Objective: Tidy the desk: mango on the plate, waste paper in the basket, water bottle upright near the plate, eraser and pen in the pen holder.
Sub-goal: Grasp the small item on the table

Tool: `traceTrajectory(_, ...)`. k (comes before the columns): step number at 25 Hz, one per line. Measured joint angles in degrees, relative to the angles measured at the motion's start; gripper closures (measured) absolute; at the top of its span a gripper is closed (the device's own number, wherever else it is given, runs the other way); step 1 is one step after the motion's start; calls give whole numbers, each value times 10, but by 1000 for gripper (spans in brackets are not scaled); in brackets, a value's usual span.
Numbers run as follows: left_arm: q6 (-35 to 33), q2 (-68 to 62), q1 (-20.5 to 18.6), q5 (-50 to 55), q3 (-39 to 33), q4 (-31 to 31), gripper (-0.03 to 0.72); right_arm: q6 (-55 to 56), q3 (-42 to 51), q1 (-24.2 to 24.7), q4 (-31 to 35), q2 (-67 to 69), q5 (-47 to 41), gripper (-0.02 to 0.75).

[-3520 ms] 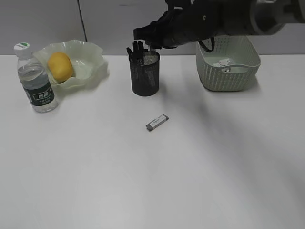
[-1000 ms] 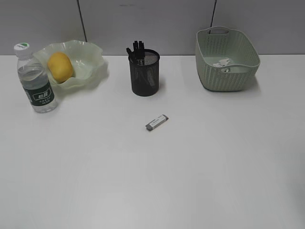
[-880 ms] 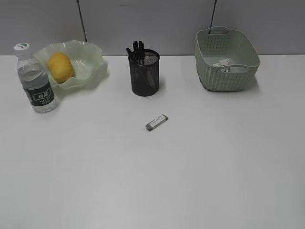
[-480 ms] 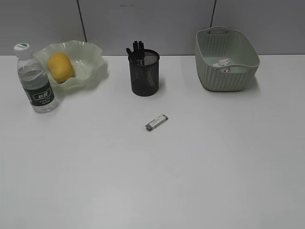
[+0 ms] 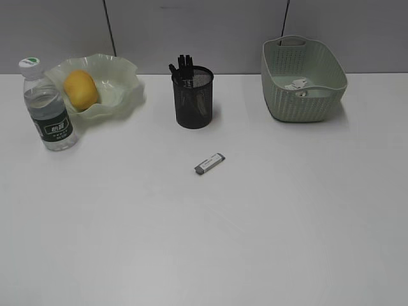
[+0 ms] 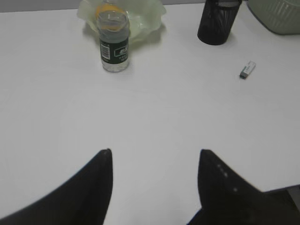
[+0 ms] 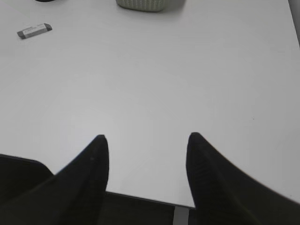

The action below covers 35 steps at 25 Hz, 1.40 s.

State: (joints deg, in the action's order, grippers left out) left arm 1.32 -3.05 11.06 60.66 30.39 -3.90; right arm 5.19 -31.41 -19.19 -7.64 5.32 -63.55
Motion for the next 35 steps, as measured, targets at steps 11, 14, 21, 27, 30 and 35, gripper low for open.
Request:
traceTrajectory(11, -159, -272, 0, -179, 47, -111, 246, 0, 20, 0, -2, 0, 26, 309)
traceTrajectory(14, -202, -378, 0, -192, 77, -153, 246, 0, 20, 0, -2, 0, 26, 309)
traceTrajectory(21, -231, -606, 39, -212, 188, -171, 246, 1, 20, 0, -3, 0, 27, 309)
traceTrajectory(27, -232, -759, 108, -223, 294, -171, 245, 1, 24, 0, -3, 0, 29, 309)
traceTrajectory(30, -232, -826, 142, -222, 352, -171, 245, 1, 24, 0, -3, 0, 29, 309)
traceTrajectory(35, -229, -930, 196, -213, 440, -165, 241, 1, 24, 0, -3, 0, 30, 309)
